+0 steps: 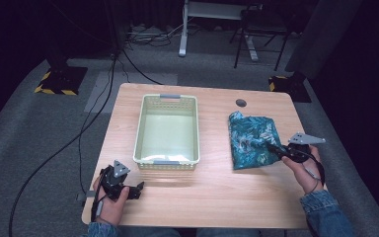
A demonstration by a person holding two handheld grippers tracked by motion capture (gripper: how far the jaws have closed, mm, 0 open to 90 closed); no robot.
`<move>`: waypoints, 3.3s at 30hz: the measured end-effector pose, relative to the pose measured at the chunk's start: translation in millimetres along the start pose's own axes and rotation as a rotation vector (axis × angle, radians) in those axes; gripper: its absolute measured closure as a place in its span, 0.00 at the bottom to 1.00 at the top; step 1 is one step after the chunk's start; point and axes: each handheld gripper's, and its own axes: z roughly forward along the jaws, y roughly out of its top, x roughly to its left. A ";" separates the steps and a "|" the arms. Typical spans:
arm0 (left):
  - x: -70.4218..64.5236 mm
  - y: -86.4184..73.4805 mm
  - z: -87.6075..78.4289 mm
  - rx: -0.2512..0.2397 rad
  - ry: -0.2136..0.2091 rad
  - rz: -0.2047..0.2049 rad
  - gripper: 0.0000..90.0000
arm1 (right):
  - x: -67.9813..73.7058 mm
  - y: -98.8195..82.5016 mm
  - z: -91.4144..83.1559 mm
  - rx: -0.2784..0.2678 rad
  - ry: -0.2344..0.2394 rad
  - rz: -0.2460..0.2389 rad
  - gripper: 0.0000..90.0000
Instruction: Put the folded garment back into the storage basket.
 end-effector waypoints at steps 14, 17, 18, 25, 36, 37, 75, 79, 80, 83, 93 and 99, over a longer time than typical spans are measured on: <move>0.1 -0.1 0.0 0.000 0.000 0.001 0.00 | 3.1 22.2 -18.9 -0.081 -0.013 -0.070 0.92; 0.0 -0.1 -0.1 0.000 0.000 0.001 0.00 | 3.4 26.9 -22.0 -0.089 -0.015 -0.075 0.92; 0.0 -0.1 -0.1 0.000 0.000 0.000 0.00 | 3.5 28.7 -23.2 -0.092 -0.018 -0.078 0.92; 0.1 0.0 0.0 0.000 0.000 0.001 0.00 | 4.1 37.2 -29.7 -0.117 -0.024 -0.085 0.92; 0.1 -0.1 0.0 0.000 0.000 0.000 0.00 | 5.3 49.6 -36.2 -0.143 -0.035 -0.098 0.92; 0.1 -0.1 0.0 0.000 0.000 0.000 0.00 | 5.6 50.9 -36.8 -0.145 -0.034 -0.099 0.92; 0.2 -0.1 0.0 -0.001 0.000 0.001 0.00 | 15.2 86.5 -39.8 -0.204 -0.045 -0.151 0.92; 0.1 -0.1 0.0 -0.001 0.000 0.000 0.00 | 16.8 89.7 -39.0 -0.211 -0.045 -0.155 0.92; 0.1 -0.1 0.0 -0.001 0.000 0.000 0.00 | 17.2 90.6 -38.7 -0.215 -0.044 -0.155 0.92; 0.1 -0.1 0.0 -0.001 0.000 0.000 0.00 | 19.2 94.1 -37.6 -0.220 -0.038 -0.160 0.92; 0.1 -0.1 0.0 -0.001 0.000 0.000 0.00 | 25.1 105.5 -32.2 -0.234 -0.026 -0.172 0.92; 0.2 -0.1 0.1 -0.001 0.000 0.000 0.00 | 26.6 111.2 -29.8 -0.242 -0.025 -0.174 0.92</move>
